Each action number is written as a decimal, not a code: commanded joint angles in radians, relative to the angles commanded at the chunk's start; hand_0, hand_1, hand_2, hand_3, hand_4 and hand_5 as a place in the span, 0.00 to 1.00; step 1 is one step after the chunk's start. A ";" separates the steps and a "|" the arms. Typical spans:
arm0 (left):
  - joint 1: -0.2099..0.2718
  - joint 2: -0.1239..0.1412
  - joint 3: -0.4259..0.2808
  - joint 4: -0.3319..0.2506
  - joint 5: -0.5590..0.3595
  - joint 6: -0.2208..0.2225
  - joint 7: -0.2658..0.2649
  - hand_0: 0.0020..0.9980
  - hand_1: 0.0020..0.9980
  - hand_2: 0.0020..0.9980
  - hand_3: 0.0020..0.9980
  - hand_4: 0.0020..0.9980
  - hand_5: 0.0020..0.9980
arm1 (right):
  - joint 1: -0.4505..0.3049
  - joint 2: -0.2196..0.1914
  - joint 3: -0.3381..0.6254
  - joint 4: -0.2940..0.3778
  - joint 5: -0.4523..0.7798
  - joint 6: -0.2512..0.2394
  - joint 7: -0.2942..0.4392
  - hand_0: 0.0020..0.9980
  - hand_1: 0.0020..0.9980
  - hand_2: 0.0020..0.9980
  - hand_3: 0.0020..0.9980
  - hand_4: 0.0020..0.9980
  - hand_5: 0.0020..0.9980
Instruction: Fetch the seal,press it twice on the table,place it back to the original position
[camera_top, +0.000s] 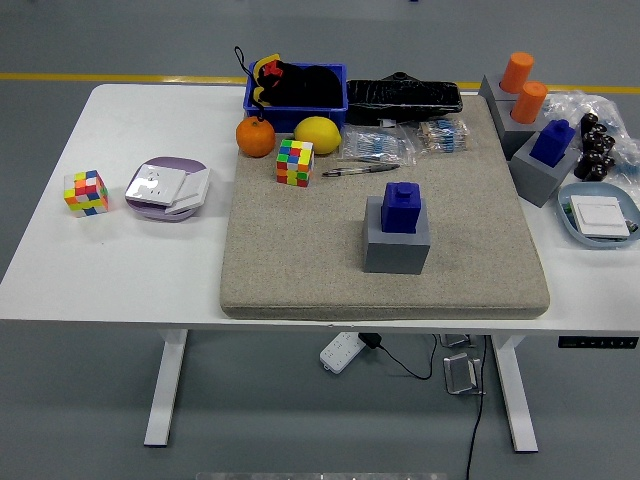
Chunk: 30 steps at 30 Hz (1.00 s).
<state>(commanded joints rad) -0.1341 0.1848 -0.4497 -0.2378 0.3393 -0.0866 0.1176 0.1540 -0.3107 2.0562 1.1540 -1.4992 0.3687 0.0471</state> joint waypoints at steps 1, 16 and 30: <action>0.000 0.000 -0.001 0.000 0.000 0.000 0.000 0.81 0.82 0.79 0.84 0.79 0.41 | 0.000 0.000 -0.001 0.000 0.000 0.000 0.000 0.81 0.68 0.67 0.67 0.87 0.20; 0.003 0.003 0.005 -0.001 0.001 -0.003 -0.001 0.81 0.82 0.79 0.84 0.79 0.40 | -0.005 -0.003 -0.002 0.004 -0.001 -0.001 -0.001 0.80 0.68 0.67 0.67 0.86 0.20; 0.002 0.007 0.017 -0.002 -0.004 -0.006 -0.001 0.81 0.82 0.79 0.84 0.79 0.41 | -0.003 -0.001 -0.008 0.001 -0.005 -0.002 -0.002 0.80 0.68 0.67 0.66 0.85 0.20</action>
<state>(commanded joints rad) -0.1323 0.1923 -0.4325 -0.2394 0.3354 -0.0921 0.1163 0.1509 -0.3116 2.0486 1.1553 -1.5042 0.3668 0.0448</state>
